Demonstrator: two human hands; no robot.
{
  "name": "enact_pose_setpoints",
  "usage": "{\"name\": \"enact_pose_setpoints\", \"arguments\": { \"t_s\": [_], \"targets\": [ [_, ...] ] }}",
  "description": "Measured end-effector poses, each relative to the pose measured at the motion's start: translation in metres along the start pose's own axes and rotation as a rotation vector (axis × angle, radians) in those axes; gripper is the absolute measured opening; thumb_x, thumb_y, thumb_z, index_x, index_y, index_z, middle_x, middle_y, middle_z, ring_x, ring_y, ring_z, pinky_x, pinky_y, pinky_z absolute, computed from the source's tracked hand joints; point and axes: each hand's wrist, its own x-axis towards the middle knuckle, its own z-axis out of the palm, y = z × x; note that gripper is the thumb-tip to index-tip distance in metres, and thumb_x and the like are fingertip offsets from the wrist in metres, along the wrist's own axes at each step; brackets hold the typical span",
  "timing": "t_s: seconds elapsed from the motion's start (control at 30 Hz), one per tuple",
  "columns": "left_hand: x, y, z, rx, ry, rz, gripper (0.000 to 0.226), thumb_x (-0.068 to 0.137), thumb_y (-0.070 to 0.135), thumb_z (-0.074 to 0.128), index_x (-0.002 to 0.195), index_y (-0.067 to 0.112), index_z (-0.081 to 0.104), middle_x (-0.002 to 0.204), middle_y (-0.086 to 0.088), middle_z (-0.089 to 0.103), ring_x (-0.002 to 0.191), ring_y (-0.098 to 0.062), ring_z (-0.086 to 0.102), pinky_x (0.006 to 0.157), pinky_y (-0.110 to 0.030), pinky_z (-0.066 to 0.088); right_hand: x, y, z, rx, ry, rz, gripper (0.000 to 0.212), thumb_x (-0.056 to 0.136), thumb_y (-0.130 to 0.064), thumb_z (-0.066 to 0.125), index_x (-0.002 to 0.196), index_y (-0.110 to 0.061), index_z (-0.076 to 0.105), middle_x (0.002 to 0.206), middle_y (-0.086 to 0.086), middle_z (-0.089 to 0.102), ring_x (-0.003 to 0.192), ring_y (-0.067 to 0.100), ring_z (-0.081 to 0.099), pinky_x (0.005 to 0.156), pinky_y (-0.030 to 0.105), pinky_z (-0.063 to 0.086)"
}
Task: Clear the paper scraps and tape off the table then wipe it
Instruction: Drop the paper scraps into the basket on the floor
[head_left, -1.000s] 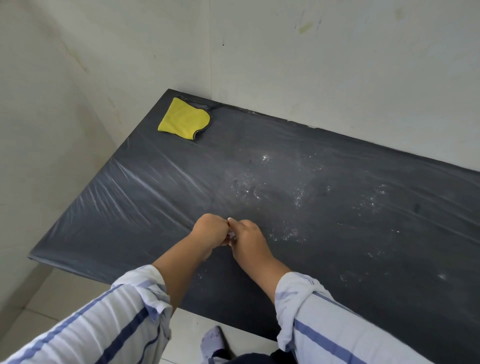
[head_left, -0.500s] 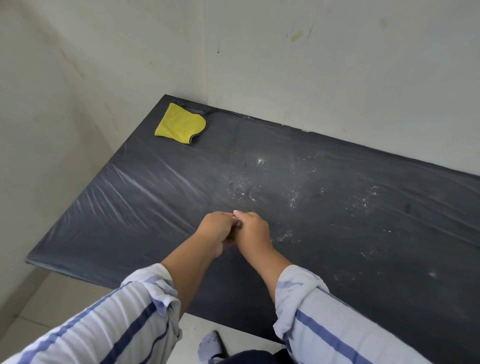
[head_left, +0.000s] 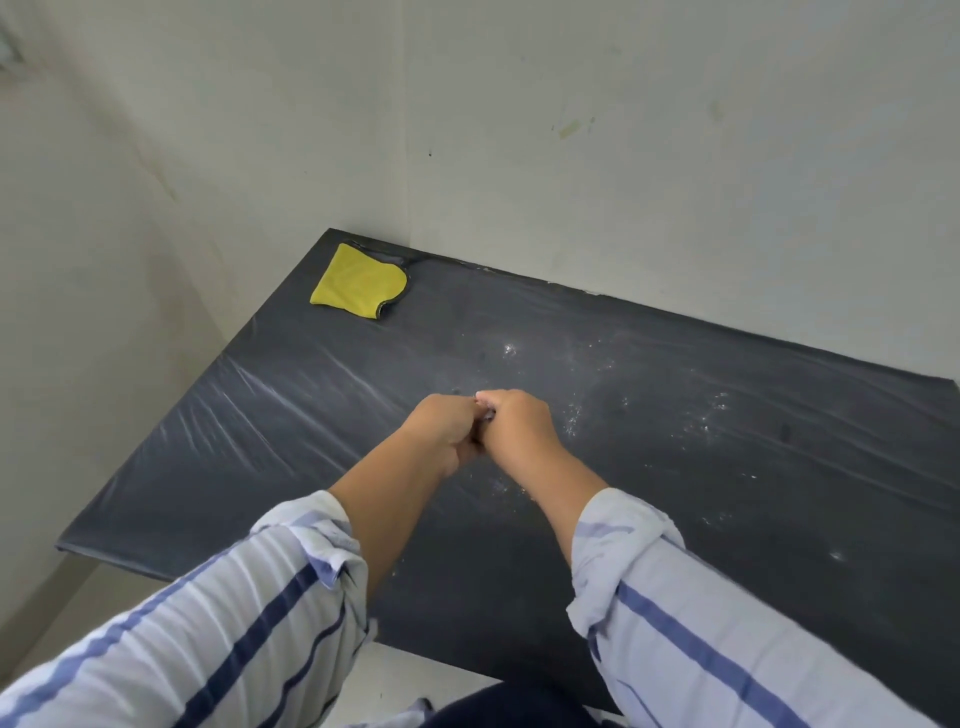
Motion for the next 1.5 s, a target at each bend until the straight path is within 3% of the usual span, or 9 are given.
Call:
{"name": "enact_pose_setpoints", "arguments": {
  "t_s": [0.1, 0.37, 0.5, 0.7, 0.87, 0.97, 1.23, 1.37, 1.5],
  "targets": [
    [0.002, -0.01, -0.002, 0.065, 0.017, -0.028, 0.019, 0.093, -0.001, 0.047, 0.079, 0.001, 0.06, 0.089, -0.015, 0.064, 0.078, -0.022, 0.06, 0.067, -0.036, 0.051, -0.007, 0.006, 0.01, 0.088, 0.001, 0.05, 0.015, 0.082, -0.011, 0.051, 0.085, -0.013, 0.066, 0.091, 0.007, 0.061, 0.079, 0.019, 0.051, 0.07, 0.026, 0.04],
    [0.006, -0.038, 0.018, 0.265, 0.039, -0.08, 0.009, 0.086, 0.0, 0.055, 0.086, -0.004, 0.063, 0.104, -0.026, 0.066, 0.098, -0.036, 0.064, 0.089, -0.05, 0.052, -0.024, 0.041, 0.025, 0.163, 0.047, 0.157, 0.02, 0.073, -0.009, 0.05, 0.055, -0.017, 0.049, 0.08, 0.001, 0.053, 0.069, 0.019, 0.041, 0.056, 0.024, 0.034],
    [0.001, -0.048, 0.046, 0.331, -0.015, -0.075, 0.013, 0.086, -0.001, 0.054, 0.094, -0.006, 0.063, 0.103, -0.028, 0.066, 0.085, -0.032, 0.061, 0.087, -0.046, 0.051, -0.033, 0.065, 0.016, 0.46, 0.107, 0.33, 0.019, 0.077, -0.01, 0.051, 0.086, -0.006, 0.068, 0.09, 0.007, 0.062, 0.066, 0.014, 0.048, 0.046, 0.017, 0.039],
    [-0.013, -0.063, 0.107, 0.454, -0.091, -0.006, 0.013, 0.089, 0.001, 0.052, 0.078, 0.0, 0.059, 0.083, -0.017, 0.063, 0.075, -0.027, 0.059, 0.072, -0.038, 0.052, -0.07, 0.114, -0.021, 0.356, 0.261, 0.187, 0.027, 0.081, -0.005, 0.052, 0.1, -0.012, 0.07, 0.103, 0.009, 0.063, 0.094, 0.026, 0.059, 0.076, 0.024, 0.046],
    [-0.039, -0.096, 0.184, 0.501, -0.179, -0.001, 0.022, 0.091, 0.0, 0.047, 0.071, 0.001, 0.058, 0.082, -0.017, 0.062, 0.087, -0.03, 0.059, 0.086, -0.039, 0.049, -0.106, 0.181, -0.056, 0.555, 0.395, 0.327, 0.021, 0.084, -0.006, 0.053, 0.097, -0.005, 0.07, 0.097, 0.009, 0.063, 0.087, 0.024, 0.06, 0.055, 0.004, 0.037],
    [-0.061, -0.13, 0.235, 0.497, -0.206, -0.003, 0.009, 0.086, 0.0, 0.053, 0.084, -0.002, 0.061, 0.094, -0.026, 0.064, 0.082, -0.029, 0.057, 0.074, -0.037, 0.045, -0.141, 0.229, -0.076, 0.612, 0.438, 0.379, 0.02, 0.08, -0.006, 0.054, 0.09, -0.009, 0.071, 0.094, 0.009, 0.066, 0.085, 0.027, 0.061, 0.07, 0.025, 0.05],
    [-0.119, -0.226, 0.366, 0.556, -0.329, 0.012, 0.023, 0.092, -0.001, 0.044, 0.112, -0.004, 0.055, 0.105, -0.015, 0.063, 0.086, -0.026, 0.058, 0.084, -0.04, 0.051, -0.235, 0.363, -0.124, 0.618, 0.526, 0.437, 0.016, 0.08, -0.007, 0.055, 0.088, -0.005, 0.068, 0.09, 0.007, 0.063, 0.076, 0.015, 0.054, 0.064, 0.024, 0.046],
    [-0.135, -0.252, 0.41, 0.602, -0.339, 0.003, 0.021, 0.092, 0.003, 0.047, 0.075, 0.008, 0.056, 0.076, -0.007, 0.058, 0.074, -0.024, 0.058, 0.073, -0.036, 0.052, -0.259, 0.401, -0.142, 0.87, 0.566, 0.529, 0.016, 0.07, -0.015, 0.055, 0.072, -0.01, 0.07, 0.076, 0.005, 0.06, 0.069, 0.024, 0.055, 0.065, 0.034, 0.051],
    [-0.134, -0.272, 0.443, 0.616, -0.309, -0.031, 0.016, 0.091, 0.003, 0.048, 0.087, -0.004, 0.062, 0.095, -0.02, 0.066, 0.096, -0.033, 0.063, 0.085, -0.04, 0.051, -0.269, 0.43, -0.154, 1.259, 0.603, 0.632, 0.015, 0.071, -0.013, 0.055, 0.06, -0.011, 0.063, 0.071, 0.012, 0.06, 0.067, 0.028, 0.054, 0.062, 0.04, 0.045]
  ]
}}
